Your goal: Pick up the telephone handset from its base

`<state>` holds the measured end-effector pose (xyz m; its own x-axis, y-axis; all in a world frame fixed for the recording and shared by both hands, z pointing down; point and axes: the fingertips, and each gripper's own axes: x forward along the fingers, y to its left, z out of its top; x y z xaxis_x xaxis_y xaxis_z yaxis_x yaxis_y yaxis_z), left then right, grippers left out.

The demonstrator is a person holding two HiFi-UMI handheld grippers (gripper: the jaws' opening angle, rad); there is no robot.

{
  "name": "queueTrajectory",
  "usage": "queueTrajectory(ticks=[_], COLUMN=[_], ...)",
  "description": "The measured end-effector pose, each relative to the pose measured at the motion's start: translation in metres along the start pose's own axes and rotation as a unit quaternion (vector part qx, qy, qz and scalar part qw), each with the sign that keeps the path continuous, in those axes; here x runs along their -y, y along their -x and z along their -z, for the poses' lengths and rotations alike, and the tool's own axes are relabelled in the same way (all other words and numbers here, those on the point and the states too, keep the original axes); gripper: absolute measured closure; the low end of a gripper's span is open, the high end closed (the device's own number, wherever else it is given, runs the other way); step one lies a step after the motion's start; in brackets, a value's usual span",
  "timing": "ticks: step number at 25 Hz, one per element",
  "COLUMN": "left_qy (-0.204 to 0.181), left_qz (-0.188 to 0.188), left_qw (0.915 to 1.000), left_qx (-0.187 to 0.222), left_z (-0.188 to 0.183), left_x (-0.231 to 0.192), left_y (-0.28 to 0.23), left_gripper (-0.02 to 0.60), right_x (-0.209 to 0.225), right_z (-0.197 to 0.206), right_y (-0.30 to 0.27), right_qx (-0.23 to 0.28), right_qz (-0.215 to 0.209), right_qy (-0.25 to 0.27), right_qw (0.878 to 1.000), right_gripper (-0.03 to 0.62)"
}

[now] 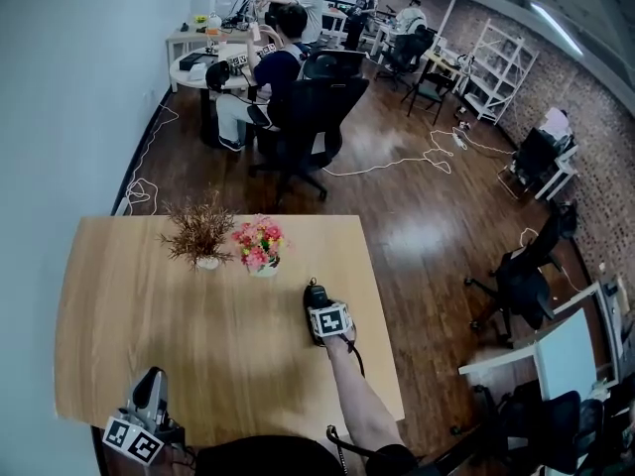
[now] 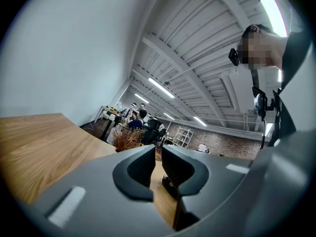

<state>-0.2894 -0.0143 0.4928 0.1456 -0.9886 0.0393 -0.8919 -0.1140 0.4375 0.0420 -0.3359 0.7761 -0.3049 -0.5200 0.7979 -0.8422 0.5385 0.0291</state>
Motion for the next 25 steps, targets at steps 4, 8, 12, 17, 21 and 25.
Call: queueTrajectory(ticks=[4,8,12,17,21,25], left_qy=[-0.003,-0.006,-0.009,-0.006,-0.001,0.000], left_qz=[0.011,0.015,0.020,0.023,0.018,0.012], left_qw=[0.9999,0.9999,0.9997,0.9997,0.9998,0.9999], left_qx=[-0.002,-0.003,-0.005,-0.005,-0.004,0.000], left_z=[0.003,0.002,0.001,0.002,0.003,0.000], left_x=[0.006,0.011,0.012,0.016,0.015,0.010], left_y=[-0.008,-0.012,-0.017,-0.012,-0.007,-0.002], left_gripper=[0.535,0.535,0.535,0.535,0.535,0.535], right_x=[0.000,0.005,0.011,0.006,0.000,0.000], right_z=[0.001,0.002,-0.005,-0.006,-0.008,-0.016], right_y=[-0.002,0.004,0.008,0.015,0.015,0.029], right_qx=[0.008,0.018,0.035,0.037,0.039,0.056], right_qz=[-0.008,-0.006,-0.009,-0.016,-0.023,-0.024], right_qy=[-0.001,-0.012,-0.034,-0.029,-0.023,-0.026], right_qw=[1.000,1.000,0.999,0.999,0.999,0.998], right_gripper=[0.338,0.338,0.350,0.359,0.362,0.365])
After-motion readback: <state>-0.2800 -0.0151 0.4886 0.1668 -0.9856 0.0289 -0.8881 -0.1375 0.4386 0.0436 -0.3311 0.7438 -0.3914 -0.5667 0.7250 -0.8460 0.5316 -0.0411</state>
